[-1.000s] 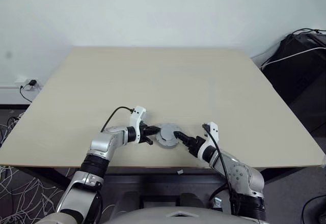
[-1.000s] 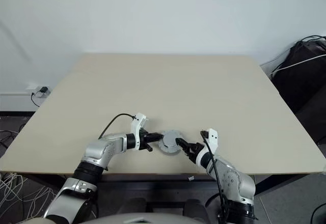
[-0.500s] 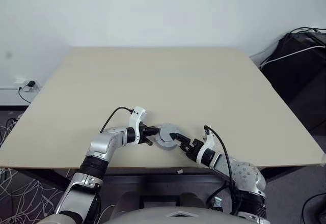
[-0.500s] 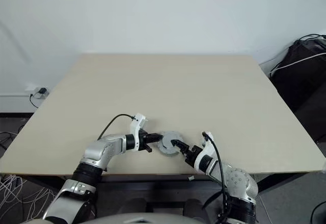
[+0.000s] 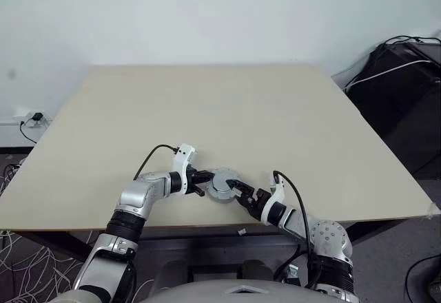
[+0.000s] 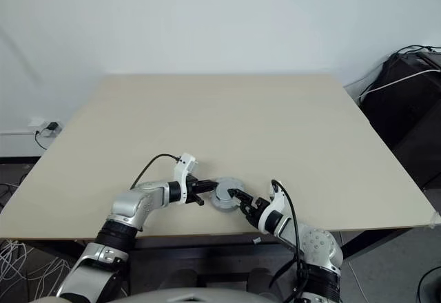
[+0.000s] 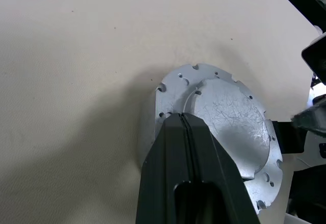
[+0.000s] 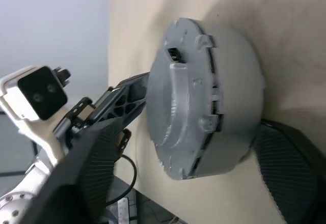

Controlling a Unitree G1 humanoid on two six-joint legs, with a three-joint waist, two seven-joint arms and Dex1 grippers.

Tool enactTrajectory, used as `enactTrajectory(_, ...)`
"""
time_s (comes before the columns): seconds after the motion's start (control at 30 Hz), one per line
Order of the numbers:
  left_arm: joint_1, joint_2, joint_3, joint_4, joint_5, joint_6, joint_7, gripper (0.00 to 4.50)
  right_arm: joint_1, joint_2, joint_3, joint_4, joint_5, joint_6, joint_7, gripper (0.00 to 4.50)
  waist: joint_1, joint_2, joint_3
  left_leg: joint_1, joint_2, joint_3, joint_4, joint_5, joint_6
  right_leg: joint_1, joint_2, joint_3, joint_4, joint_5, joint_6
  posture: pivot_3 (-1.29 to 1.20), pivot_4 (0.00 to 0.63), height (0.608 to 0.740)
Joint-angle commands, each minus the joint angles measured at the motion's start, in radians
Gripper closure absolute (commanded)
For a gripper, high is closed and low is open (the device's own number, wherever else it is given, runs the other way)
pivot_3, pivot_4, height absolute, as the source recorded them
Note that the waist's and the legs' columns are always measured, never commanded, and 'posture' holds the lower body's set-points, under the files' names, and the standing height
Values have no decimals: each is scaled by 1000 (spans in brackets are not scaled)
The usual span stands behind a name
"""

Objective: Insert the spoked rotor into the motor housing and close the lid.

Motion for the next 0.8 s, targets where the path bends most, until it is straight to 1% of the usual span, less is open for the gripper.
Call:
enactTrajectory(0.03,12,-9,-41,-9,3,28,-16,4500,-49,52,19,-51,91,7,23,1583,1,0,0,0,0,0,0,0,1,0,0,0,0,0,0,0,0,740)
enactTrajectory(0.13,11,-11,-39,-7,3,27,-15,4500,-55,58,20,-64,117,20,15,2567,1,0,0,-2,0,0,-1,2,3,-2,0,0,0,0,0,0,0,740)
enactTrajectory(0.2,11,-13,-38,-7,5,27,-15,4500,-59,62,25,-71,126,24,5,3110,4,0,0,-2,-1,0,-2,2,3,-3,0,0,0,0,0,0,0,740)
enactTrajectory(0.23,11,-15,-37,-8,6,27,-15,4500,-60,64,29,-73,127,26,1,3259,3,0,0,-3,-1,-1,-2,2,3,-3,0,0,0,0,0,0,0,740)
enactTrajectory(0.57,13,-24,-34,-4,10,22,-15,4500,-46,31,69,-90,111,98,-17,3268,1,0,0,-3,0,0,-2,2,3,-3,0,0,0,-1,-1,0,0,740)
enactTrajectory(0.8,14,-25,-36,0,14,21,-17,4500,-46,16,92,-97,91,109,-4,3268,-3,0,0,-2,0,0,-1,2,3,-3,1,0,0,-1,-1,0,0,740)
